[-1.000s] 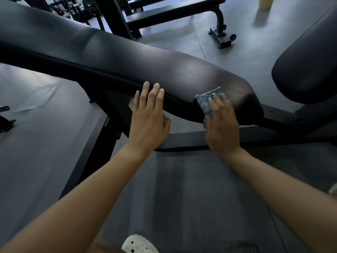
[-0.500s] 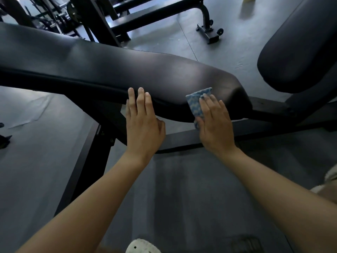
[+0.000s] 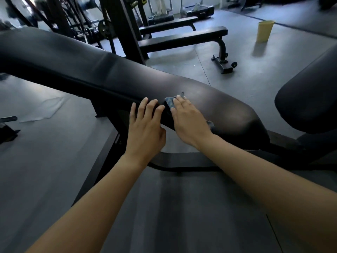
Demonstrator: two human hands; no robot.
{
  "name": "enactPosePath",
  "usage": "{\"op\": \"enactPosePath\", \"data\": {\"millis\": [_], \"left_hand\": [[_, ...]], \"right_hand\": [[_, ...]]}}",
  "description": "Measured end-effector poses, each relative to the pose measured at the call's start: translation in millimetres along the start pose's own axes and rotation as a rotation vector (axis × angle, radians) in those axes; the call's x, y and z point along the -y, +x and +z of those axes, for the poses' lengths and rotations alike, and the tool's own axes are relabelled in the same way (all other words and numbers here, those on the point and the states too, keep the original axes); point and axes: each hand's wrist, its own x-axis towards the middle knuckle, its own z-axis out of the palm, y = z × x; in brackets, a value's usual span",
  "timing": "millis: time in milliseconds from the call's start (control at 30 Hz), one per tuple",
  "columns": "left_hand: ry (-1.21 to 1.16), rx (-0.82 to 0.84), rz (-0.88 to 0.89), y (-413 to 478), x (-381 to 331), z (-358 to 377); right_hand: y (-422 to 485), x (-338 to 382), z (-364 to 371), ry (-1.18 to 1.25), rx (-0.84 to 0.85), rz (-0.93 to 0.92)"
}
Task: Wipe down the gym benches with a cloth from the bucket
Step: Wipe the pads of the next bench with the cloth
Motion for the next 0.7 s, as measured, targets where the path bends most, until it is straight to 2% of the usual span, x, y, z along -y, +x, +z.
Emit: {"op": "enactPosePath", "data": {"millis": [100, 200, 233, 400, 500, 567, 700], "left_hand": [[0.001, -0.026, -0.056, 2, 13, -3], [-0.007, -0.023, -0.059, 2, 16, -4], [-0.008, -0.016, -0.058, 2, 15, -4], [-0.037, -0.019, -0.075, 3, 10, -2], [-0.069, -0.017, -0.098, 5, 7, -1], [-0.078, -0.010, -0.110, 5, 5, -2], [-0.070, -0.021, -0.090, 5, 9, -3]], "right_hand": [[31, 13, -7, 0.015, 0.118, -0.066], [30, -2, -2, 0.034, 0.132, -0.164], [23, -12, 1, 0.036, 0.130, -0.142], [-23, -61, 4, 0.058, 0.165, 0.332], [-11, -66, 10, -0.047, 0.250, 0.415], [10, -56, 10, -0.015, 0.267, 0.387], [53, -20, 7, 0.067, 0.272, 0.106]]}}
